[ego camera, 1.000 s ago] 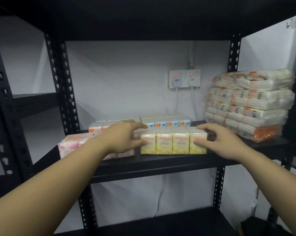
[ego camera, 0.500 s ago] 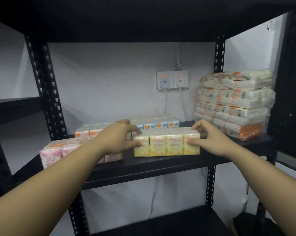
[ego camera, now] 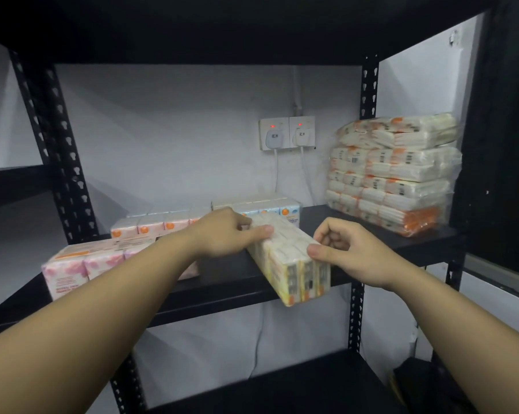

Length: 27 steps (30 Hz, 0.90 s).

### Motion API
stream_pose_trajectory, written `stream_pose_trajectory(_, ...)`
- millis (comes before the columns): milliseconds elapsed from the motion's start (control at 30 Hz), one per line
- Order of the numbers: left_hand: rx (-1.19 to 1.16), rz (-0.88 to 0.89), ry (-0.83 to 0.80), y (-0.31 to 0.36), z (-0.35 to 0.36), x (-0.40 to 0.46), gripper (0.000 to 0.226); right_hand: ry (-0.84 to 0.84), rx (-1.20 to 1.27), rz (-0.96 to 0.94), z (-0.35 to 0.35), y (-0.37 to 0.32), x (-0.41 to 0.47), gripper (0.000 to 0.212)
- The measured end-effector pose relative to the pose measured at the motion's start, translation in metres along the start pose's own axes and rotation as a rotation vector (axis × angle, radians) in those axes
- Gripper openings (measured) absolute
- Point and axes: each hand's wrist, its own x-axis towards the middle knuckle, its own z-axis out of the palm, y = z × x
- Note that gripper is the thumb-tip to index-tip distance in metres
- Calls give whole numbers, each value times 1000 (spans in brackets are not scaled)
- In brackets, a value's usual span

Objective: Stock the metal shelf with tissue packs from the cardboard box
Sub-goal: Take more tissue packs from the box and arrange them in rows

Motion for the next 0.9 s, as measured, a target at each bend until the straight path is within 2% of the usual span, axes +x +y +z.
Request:
stream_pose_trajectory(67,-123,-31,-56,13,2,-1,70,-20,44,-14,5,-4,1,46)
stream_pose_trajectory(167,-226,-18,-102,19,4,-3,84,-37,46,-13,8,-5,3,43)
stream_pose_trajectory(333,-251,1,-127,21,-7,-5,69,91,-114,-3,9,7,14,32)
stream_pose_trajectory(467,-214,43,-109,26,-12,-8,51,41,-295,-32,6,14,27,68)
stream_pose_trajectory(500,-179,63,-119,27,-12,-10,54,23,-346,-34,6,15,30,70)
stream_pose_trajectory(600,-74,77,-179,31,-15,-15,97,49,-422,-37,7,14,38,68)
stream_pose_trajectory(633,-54,73,-182,31,-16,-16,103,63,-441,-50,6,13,40,70)
stream_pose_trajectory(800,-47,92,-88,21,-22,-16,67,106,-533,-101,-2,17,47,67)
stream_pose_trajectory(900,72,122,-10,14,-30,-20,45,110,-585,-112,1,14,46,53)
